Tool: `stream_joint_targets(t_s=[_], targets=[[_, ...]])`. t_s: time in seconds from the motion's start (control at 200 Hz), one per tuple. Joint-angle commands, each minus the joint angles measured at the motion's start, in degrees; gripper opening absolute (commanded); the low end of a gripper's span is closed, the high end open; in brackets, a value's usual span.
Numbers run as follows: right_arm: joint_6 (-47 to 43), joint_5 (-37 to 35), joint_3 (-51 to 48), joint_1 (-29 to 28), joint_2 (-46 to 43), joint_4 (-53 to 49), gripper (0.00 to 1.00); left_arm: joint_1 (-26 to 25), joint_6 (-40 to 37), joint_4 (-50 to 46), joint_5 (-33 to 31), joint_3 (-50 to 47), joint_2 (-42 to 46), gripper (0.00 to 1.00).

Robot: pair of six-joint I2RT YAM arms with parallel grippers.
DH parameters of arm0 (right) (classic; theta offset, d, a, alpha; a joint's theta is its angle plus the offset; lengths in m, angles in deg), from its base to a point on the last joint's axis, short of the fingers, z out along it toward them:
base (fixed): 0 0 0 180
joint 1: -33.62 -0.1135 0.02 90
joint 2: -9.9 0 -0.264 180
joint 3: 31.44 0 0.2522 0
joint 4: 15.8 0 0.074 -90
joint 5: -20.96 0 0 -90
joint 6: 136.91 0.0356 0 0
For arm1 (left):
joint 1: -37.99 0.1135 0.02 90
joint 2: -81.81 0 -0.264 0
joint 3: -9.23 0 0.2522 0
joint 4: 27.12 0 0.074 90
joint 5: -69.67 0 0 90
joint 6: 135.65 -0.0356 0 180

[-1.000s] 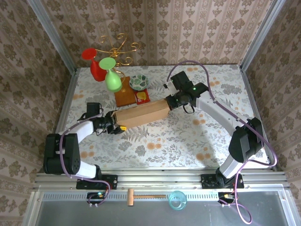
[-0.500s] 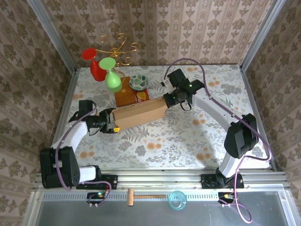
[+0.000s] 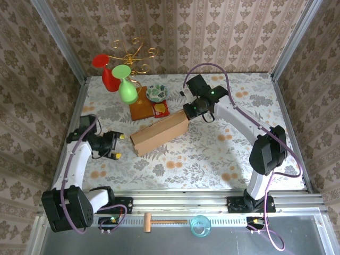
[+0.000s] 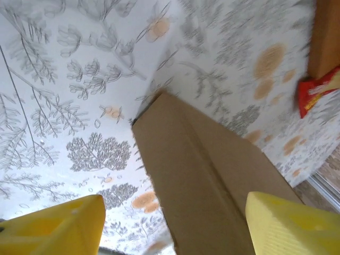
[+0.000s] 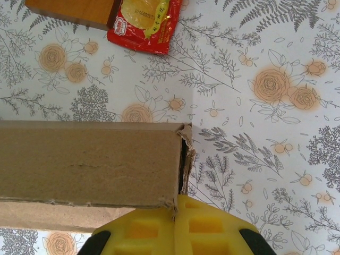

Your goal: Fold the paper box

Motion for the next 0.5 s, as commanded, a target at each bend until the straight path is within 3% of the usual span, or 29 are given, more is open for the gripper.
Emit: stream_joint_targets(t_s=[0.0, 0.09, 0.18, 0.35, 0.495], targets=[[-0.15, -1.53, 1.47, -0.22, 1.26, -5.56, 0.00, -0.06, -13.87, -9.06, -9.74, 10.91, 2.19, 0.57], [0.09, -1.36, 1.94, -0.22, 1.28, -6.12, 0.00, -2.08, -20.77, -13.10, -13.69, 17.98, 1.98, 0.45], [0.30, -1.01, 2.46, -0.22, 1.77, -6.65, 0.00, -6.80, -28.55, -15.71, -11.67, 22.44, -0.10, 0.40], [0.39, -0.68, 4.41, -0.08, 3.04, -8.31, 0.00, -18.35, -35.21, -20.53, -18.61, 25.12, 1.81, 0.36], [0.07, -0.03, 5.70, 0.12, 4.13, -9.07, 0.00, -22.88, -42.26, -20.73, -21.92, 24.59, 2.40, 0.39]])
